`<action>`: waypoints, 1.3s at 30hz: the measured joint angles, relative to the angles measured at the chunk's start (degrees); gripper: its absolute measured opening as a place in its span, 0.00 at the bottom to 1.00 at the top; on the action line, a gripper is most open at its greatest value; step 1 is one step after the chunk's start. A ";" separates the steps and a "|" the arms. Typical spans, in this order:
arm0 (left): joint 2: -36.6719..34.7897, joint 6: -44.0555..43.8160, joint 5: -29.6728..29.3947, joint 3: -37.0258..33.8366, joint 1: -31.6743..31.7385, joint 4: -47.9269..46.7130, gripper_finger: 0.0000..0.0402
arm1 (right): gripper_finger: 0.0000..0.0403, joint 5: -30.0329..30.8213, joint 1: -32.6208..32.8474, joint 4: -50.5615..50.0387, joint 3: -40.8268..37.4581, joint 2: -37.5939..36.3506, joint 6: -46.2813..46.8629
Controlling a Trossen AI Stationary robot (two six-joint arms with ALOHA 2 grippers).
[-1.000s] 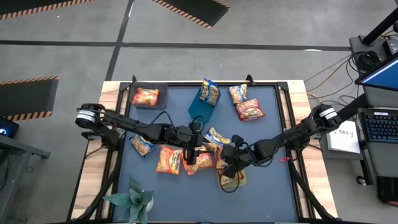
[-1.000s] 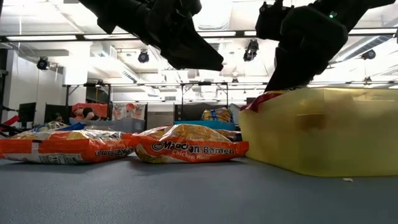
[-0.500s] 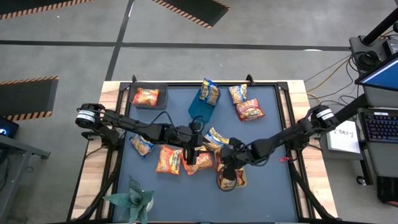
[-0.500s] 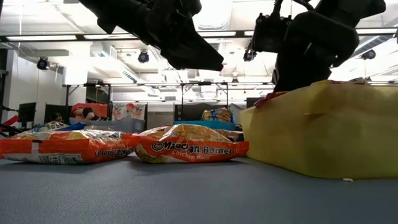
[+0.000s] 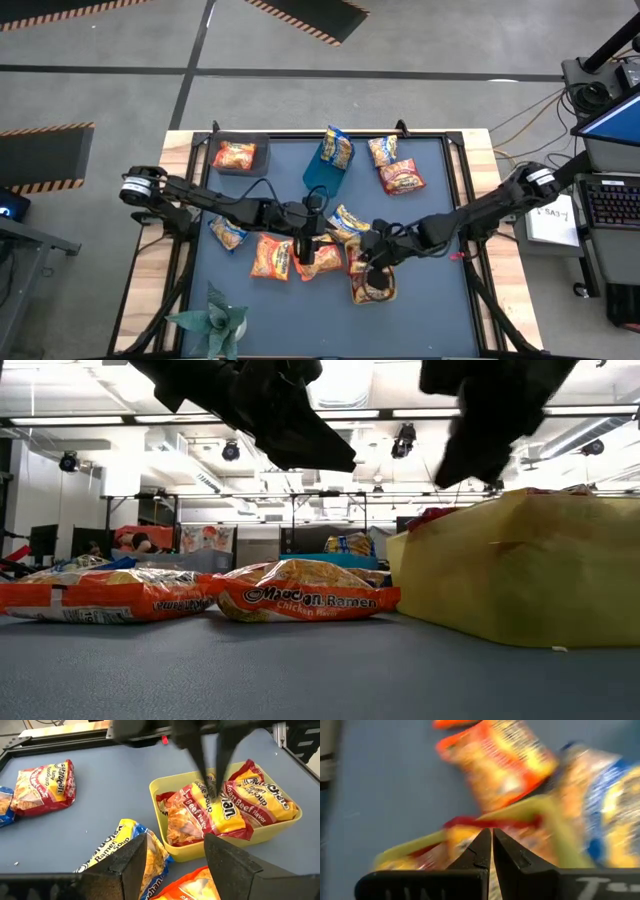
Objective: Sort Maruchan noodles
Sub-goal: Put the red noodle pack into the yellow bin
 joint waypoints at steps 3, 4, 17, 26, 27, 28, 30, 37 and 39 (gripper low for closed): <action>-0.49 0.07 0.00 0.00 0.00 -0.08 0.44 | 0.02 -3.70 0.78 -0.92 0.00 -0.56 3.80; -0.63 0.23 0.00 0.00 0.00 -0.05 0.44 | 0.02 -3.73 1.11 -1.69 -0.02 -0.53 4.54; -3.99 0.44 0.02 -0.11 0.00 -2.82 0.44 | 0.02 -2.65 0.29 -2.69 0.04 9.24 4.40; -4.23 0.08 0.02 -0.16 0.00 -3.36 0.44 | 0.02 -4.38 -1.05 -1.08 -0.02 9.29 1.87; -4.23 0.02 0.00 -0.22 0.00 -3.40 0.44 | 0.02 -4.59 -1.05 -2.24 -0.02 8.56 2.08; -4.23 -0.03 0.02 -0.24 -0.01 -3.35 0.44 | 0.02 -4.59 -1.05 -2.88 -0.04 7.74 2.27; -4.23 -0.04 0.02 -0.31 -0.04 -3.34 0.44 | 0.02 -4.59 -1.05 -2.04 -0.04 6.24 2.50; -4.23 -0.04 0.02 -0.33 -0.04 -3.21 0.44 | 0.02 -4.23 -1.05 1.80 0.03 6.76 2.51; -4.23 -0.04 0.02 -0.33 -0.09 -3.25 0.44 | 0.02 -4.44 -1.05 2.60 0.03 8.53 2.26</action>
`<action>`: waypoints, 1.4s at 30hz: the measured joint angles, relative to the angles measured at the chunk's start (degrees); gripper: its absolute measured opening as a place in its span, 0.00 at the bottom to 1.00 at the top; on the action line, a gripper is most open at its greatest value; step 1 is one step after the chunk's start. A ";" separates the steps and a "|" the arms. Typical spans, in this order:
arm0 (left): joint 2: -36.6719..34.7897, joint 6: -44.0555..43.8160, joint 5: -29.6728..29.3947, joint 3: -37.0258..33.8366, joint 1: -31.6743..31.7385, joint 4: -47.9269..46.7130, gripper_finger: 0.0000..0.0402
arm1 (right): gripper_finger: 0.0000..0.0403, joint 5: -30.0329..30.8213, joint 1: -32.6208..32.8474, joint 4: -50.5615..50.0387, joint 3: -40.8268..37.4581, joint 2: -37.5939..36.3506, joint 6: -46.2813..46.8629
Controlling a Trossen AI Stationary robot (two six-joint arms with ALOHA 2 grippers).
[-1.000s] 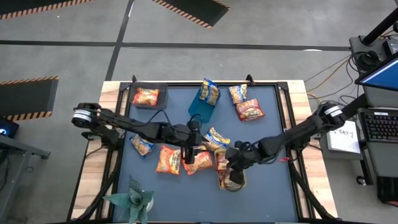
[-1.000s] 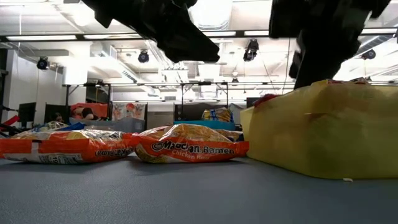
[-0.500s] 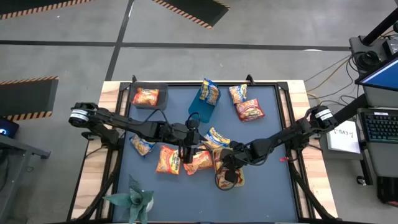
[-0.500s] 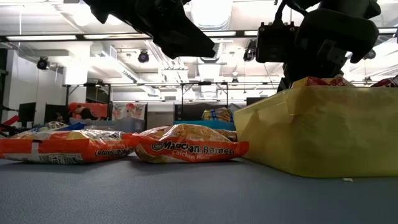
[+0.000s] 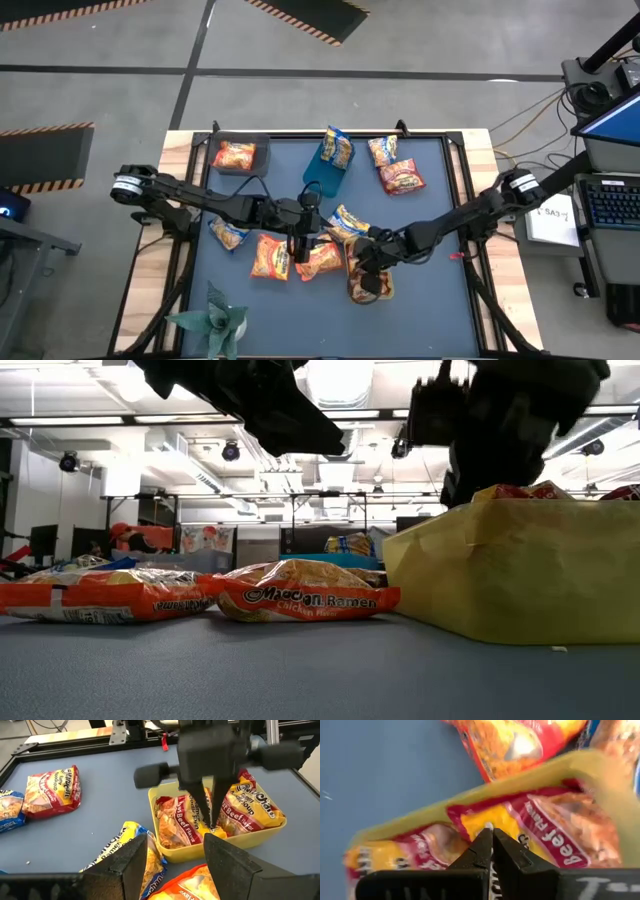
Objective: Sort Maruchan noodles
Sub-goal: Put the red noodle pack into the yellow bin, then put the orange noodle pack into the black bin
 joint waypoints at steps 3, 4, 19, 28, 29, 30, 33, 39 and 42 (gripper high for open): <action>0.00 -0.04 0.01 -0.10 -0.13 -0.04 0.44 | 0.02 -0.41 0.00 1.12 -0.01 2.09 -0.12; 0.00 -0.04 0.01 -0.15 -0.21 -0.09 0.44 | 0.02 -0.41 -0.05 1.50 -0.01 2.40 -0.12; -3.97 1.14 0.14 -1.34 -1.79 -5.74 0.44 | 0.02 6.51 -0.11 -12.05 3.04 -8.93 -1.99; -11.50 2.49 -2.43 -6.34 -1.56 -4.92 0.44 | 0.02 16.89 -1.84 -12.27 -1.04 -18.47 -6.46; -12.33 2.50 -3.15 -7.09 -1.55 -4.88 0.44 | 0.02 17.94 -2.37 -12.26 -1.35 -18.98 -6.73; -12.93 2.36 -3.81 -7.72 -1.55 -5.02 0.44 | 0.02 18.97 -3.04 -11.93 -1.67 -19.43 -7.21; -14.39 1.39 -5.44 -9.59 -1.55 -4.84 0.44 | 0.02 20.70 -5.29 -11.32 -2.78 -20.46 -7.84; -15.25 -1.99 -5.57 -12.77 -1.40 -4.39 0.44 | 0.02 20.87 -9.15 -2.46 -6.51 -20.67 -12.92; -14.68 -4.58 -5.54 -14.08 -1.40 -4.13 0.44 | 0.02 20.74 -9.95 5.13 -9.12 -20.31 -15.74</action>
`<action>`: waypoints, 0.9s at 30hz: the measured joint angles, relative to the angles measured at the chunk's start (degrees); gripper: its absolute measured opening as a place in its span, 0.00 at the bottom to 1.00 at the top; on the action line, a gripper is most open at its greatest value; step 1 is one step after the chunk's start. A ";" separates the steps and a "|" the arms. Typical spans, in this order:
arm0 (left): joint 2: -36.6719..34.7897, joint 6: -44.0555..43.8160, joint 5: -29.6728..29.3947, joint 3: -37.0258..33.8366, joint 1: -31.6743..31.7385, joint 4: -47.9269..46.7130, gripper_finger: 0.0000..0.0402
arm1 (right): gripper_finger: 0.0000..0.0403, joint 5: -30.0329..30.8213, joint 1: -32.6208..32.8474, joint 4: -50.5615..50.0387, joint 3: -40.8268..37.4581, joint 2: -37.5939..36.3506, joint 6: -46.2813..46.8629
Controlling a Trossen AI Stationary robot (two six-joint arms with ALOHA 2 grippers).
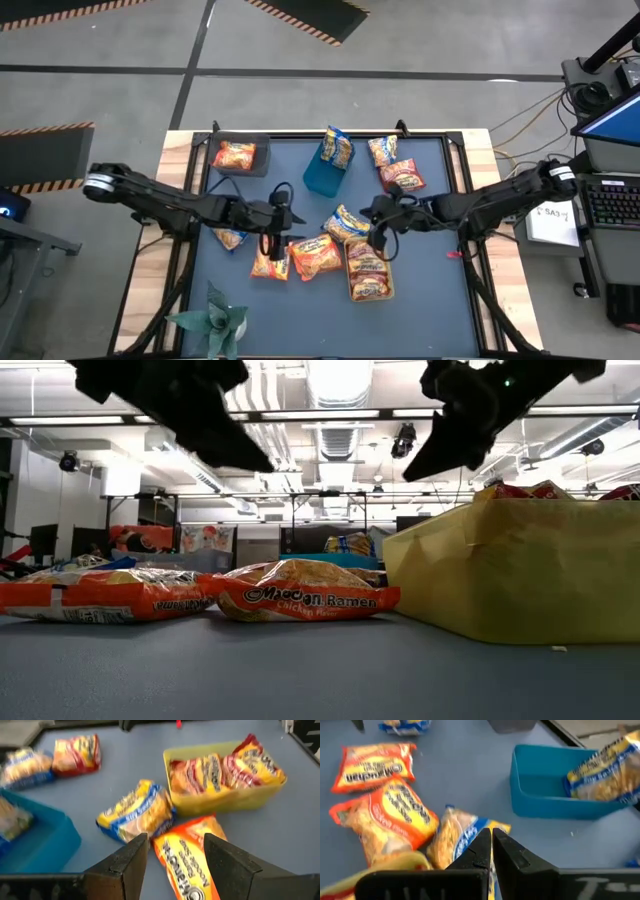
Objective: Sort Maruchan noodles
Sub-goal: Put the orange noodle pack into the black bin
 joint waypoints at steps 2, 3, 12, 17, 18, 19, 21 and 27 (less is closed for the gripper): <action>0.63 -1.49 0.08 -1.05 0.00 0.00 0.44 | 0.02 0.02 -0.30 4.07 -1.74 0.01 -1.82; 0.96 -2.11 0.11 -1.50 0.00 -0.26 0.44 | 0.02 0.08 -0.32 6.59 -2.65 0.01 -2.58; 5.94 -2.99 5.73 0.45 0.44 -0.19 0.44 | 0.02 -4.83 -1.45 31.01 -13.37 -1.07 -13.81; 9.47 -4.03 7.76 2.29 0.59 -2.27 0.44 | 0.02 -9.20 -3.75 39.96 -18.65 -4.02 -16.28; 10.06 -4.48 7.84 2.39 0.59 -2.04 0.44 | 0.02 -9.41 -4.14 40.55 -19.15 -4.60 -16.60; 10.75 -4.92 7.85 2.50 0.59 -2.42 0.44 | 0.02 -9.50 -4.53 40.77 -19.56 -5.35 -17.11; 12.44 -5.53 7.96 2.81 0.61 -2.23 0.44 | 0.02 -9.48 -5.47 40.39 -20.56 -7.27 -17.88; 14.92 -9.53 8.09 2.74 1.58 -0.50 0.45 | 0.02 -12.43 -7.17 40.65 -21.08 -10.54 -20.50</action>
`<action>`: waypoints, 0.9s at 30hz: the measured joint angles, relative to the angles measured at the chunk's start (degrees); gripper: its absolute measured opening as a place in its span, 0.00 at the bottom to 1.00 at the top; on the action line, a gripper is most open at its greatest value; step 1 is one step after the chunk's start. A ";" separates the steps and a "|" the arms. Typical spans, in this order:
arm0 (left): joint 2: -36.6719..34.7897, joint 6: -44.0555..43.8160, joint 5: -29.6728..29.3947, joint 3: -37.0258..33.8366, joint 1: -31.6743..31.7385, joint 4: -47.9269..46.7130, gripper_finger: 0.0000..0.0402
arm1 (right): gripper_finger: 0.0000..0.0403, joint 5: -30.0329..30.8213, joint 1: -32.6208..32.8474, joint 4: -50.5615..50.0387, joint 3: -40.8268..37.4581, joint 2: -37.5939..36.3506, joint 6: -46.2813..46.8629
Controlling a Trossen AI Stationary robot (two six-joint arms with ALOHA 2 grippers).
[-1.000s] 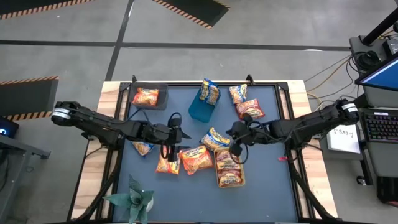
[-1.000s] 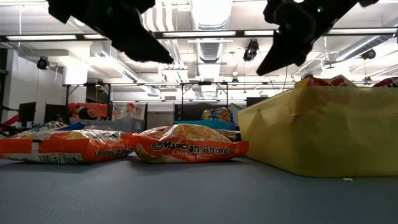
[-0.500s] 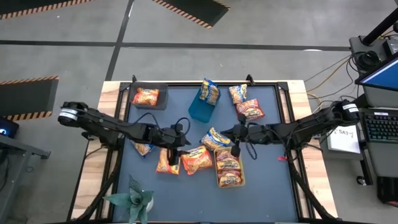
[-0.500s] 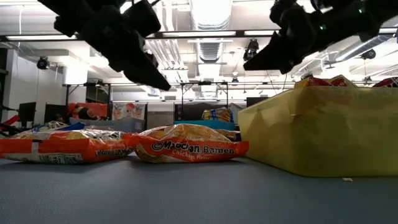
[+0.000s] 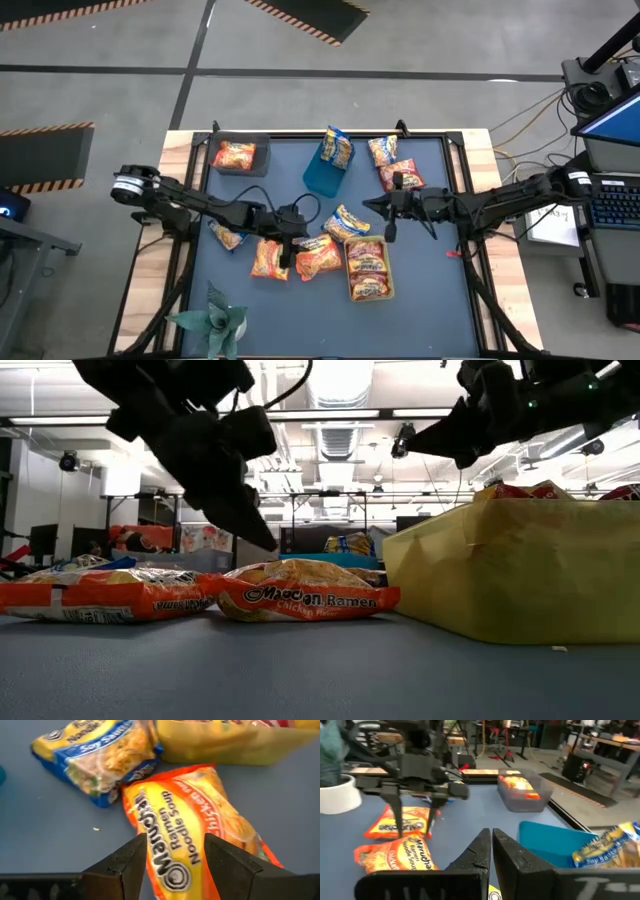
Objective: Sort Maruchan noodles
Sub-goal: Put the orange noodle pack into the black bin
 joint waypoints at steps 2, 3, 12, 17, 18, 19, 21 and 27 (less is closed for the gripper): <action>0.11 -1.00 -0.01 0.02 0.37 0.62 0.47 | 0.02 -0.16 -0.15 -0.30 -0.13 -0.81 -0.44; 0.11 -1.36 0.00 0.02 0.46 0.35 0.49 | 0.02 -0.19 -0.15 -0.04 -0.09 -0.83 -0.45; 0.61 -1.52 2.96 -0.39 1.25 0.03 0.59 | 0.02 -0.65 -0.37 -0.17 -1.04 0.41 -0.63; 1.77 -1.96 3.52 -1.49 1.64 0.90 0.59 | 0.02 -0.65 -0.62 1.97 -3.07 1.10 1.16; 2.39 -2.11 4.42 -1.75 1.73 2.23 0.59 | 0.02 -0.68 -0.63 3.28 -3.66 1.25 1.46; 3.06 -2.38 5.34 -2.08 1.85 3.60 0.59 | 0.02 -0.69 -0.63 4.47 -4.21 1.36 1.63; 4.52 -2.93 7.59 -2.67 2.28 6.55 0.58 | 0.02 -0.96 -0.63 6.32 -5.07 1.53 2.03; 8.56 -5.94 12.98 -3.57 3.71 12.14 0.58 | 0.02 -1.12 -0.63 9.10 -6.77 1.48 3.80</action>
